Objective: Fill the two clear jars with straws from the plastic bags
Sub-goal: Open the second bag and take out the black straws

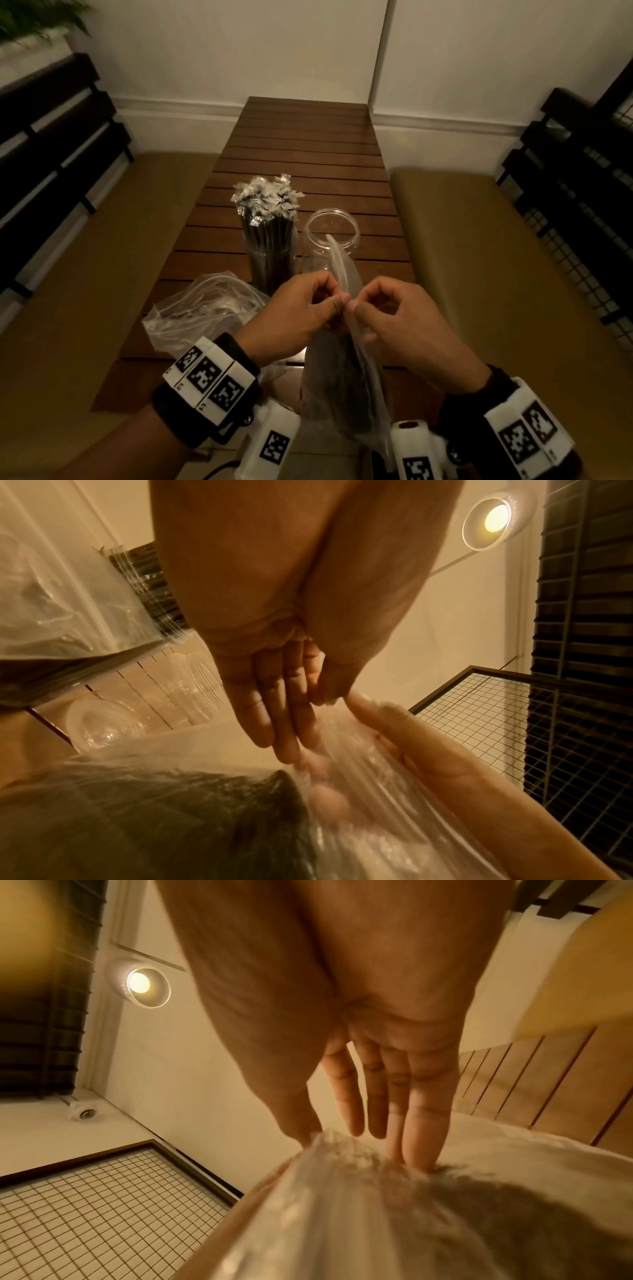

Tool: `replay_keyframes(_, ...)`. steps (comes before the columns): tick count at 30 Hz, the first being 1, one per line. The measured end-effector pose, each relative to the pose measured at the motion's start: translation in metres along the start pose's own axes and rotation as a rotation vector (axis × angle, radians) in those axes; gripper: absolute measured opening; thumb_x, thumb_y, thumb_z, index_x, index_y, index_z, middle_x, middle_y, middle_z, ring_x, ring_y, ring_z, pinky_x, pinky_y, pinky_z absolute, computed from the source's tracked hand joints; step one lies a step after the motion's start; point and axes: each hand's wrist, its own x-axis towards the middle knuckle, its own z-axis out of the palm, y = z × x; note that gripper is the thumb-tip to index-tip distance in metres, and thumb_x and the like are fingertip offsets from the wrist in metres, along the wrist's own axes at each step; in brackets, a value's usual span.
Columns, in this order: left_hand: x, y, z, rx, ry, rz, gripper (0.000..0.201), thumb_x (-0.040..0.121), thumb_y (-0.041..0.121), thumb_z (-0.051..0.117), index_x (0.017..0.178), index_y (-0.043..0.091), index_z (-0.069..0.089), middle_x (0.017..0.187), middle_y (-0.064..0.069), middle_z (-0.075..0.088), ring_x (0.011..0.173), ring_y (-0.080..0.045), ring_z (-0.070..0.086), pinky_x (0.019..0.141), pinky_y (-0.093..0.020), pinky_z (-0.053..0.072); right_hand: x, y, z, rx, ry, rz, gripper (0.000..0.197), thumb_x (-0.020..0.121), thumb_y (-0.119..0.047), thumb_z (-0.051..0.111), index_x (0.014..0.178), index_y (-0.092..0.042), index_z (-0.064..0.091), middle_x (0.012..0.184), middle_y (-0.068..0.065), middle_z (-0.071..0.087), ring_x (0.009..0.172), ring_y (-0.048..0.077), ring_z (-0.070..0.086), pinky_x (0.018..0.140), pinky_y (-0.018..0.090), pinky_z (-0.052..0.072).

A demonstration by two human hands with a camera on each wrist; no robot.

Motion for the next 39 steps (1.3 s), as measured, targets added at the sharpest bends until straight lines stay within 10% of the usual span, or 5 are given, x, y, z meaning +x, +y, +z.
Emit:
replay_keyframes(7, -0.004, -0.003, 0.001, 0.051, -0.034, 0.014, 0.009, 0.094, 0.015, 0.06, 0.086, 0.01, 0.061, 0.081, -0.006, 0.069, 0.073, -0.013, 0.069, 0.073, -0.031, 0.058, -0.002, 0.0, -0.003, -0.099, -0.007, -0.009, 0.012, 0.091, -0.026, 0.07, 0.081, -0.021, 0.066, 0.079, 0.0, 0.073, 0.072, 0.012, 0.07, 0.067, 0.029, 0.06)
replay_keyframes(21, -0.019, -0.001, -0.004, 0.026, 0.026, -0.019, 0.015, 0.088, 0.024, 0.058, 0.078, 0.014, 0.054, 0.085, -0.021, 0.06, 0.086, -0.045, 0.06, 0.084, -0.066, 0.05, 0.005, 0.012, -0.012, 0.069, 0.252, 0.165, 0.014, 0.093, -0.007, 0.064, 0.081, -0.013, 0.061, 0.082, 0.006, 0.073, 0.08, 0.021, 0.075, 0.072, 0.046, 0.063)
replay_keyframes(25, -0.026, -0.013, -0.01, 0.032, 0.107, -0.069, 0.024, 0.095, 0.011, 0.054, 0.072, 0.017, 0.05, 0.072, -0.011, 0.06, 0.078, -0.022, 0.07, 0.082, -0.056, 0.057, 0.005, 0.012, -0.035, 0.115, 0.302, 0.167, 0.007, 0.093, -0.013, 0.065, 0.087, -0.011, 0.063, 0.092, 0.008, 0.072, 0.086, 0.024, 0.074, 0.08, 0.047, 0.062)
replay_keyframes(32, -0.036, -0.02, -0.01, 0.043, 0.327, -0.075, 0.024, 0.089, 0.024, 0.053, 0.067, 0.015, 0.053, 0.096, -0.011, 0.062, 0.088, -0.037, 0.063, 0.081, -0.056, 0.055, 0.001, 0.027, -0.058, 0.138, 0.495, 0.108, 0.008, 0.095, -0.019, 0.064, 0.088, -0.014, 0.064, 0.092, 0.008, 0.071, 0.09, 0.026, 0.07, 0.074, 0.036, 0.059)
replay_keyframes(39, -0.033, -0.024, 0.014, -0.214, 0.385, -0.148, 0.028, 0.098, 0.011, 0.049, 0.07, 0.014, 0.046, 0.079, -0.015, 0.06, 0.072, -0.024, 0.061, 0.061, -0.023, 0.057, -0.044, 0.076, -0.038, 0.111, 0.33, 0.051, 0.032, 0.101, -0.012, 0.051, 0.119, -0.036, 0.06, 0.109, -0.022, 0.067, 0.101, -0.006, 0.064, 0.075, 0.015, 0.051)
